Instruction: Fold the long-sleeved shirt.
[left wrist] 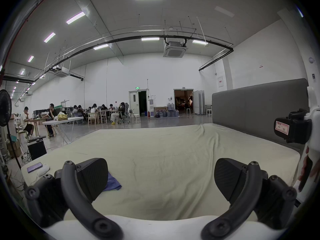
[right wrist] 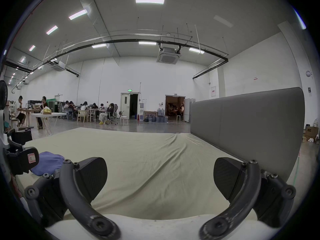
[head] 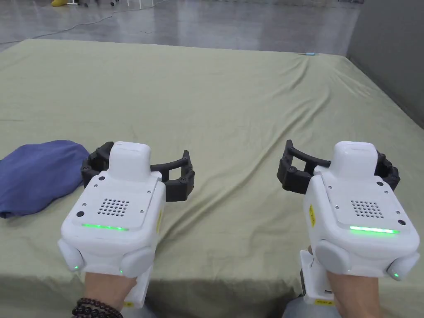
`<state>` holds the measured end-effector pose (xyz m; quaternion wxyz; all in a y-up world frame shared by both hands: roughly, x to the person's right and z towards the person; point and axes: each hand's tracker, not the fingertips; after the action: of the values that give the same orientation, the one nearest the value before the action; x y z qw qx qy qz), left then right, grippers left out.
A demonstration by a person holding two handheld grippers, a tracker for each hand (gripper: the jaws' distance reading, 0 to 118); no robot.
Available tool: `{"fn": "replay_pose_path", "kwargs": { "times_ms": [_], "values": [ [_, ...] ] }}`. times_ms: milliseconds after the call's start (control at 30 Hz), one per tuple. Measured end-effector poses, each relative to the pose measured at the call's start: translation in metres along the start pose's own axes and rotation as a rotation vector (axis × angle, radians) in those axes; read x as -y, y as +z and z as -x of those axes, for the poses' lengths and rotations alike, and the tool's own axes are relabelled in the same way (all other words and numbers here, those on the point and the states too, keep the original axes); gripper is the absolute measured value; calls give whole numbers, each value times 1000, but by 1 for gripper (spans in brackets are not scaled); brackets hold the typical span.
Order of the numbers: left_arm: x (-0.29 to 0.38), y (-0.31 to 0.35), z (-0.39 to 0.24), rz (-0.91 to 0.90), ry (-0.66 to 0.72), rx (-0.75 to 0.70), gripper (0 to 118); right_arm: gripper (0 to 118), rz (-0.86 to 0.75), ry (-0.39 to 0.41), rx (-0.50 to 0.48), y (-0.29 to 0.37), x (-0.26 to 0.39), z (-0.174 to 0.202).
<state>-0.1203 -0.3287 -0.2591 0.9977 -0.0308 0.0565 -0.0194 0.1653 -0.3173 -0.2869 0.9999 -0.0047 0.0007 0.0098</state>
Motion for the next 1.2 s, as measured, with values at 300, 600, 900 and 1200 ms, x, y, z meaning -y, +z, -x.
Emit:
{"fn": "replay_pose_path", "kwargs": {
  "times_ms": [300, 600, 900, 1200],
  "values": [
    [-2, 0, 1, 1, 26, 9, 118, 118, -24, 32, 4, 2, 0, 4],
    [-3, -2, -1, 6, 14, 10, 118, 118, -1, 22, -11, 1, -1, 4],
    [-6, -4, 0, 6, 23, 27, 118, 118, 0, 12, -24, -1, -1, 5],
    [-4, -7, -3, 17, 14, 24, 118, 118, -3, 30, -2, -3, -1, 4]
  ]
}}
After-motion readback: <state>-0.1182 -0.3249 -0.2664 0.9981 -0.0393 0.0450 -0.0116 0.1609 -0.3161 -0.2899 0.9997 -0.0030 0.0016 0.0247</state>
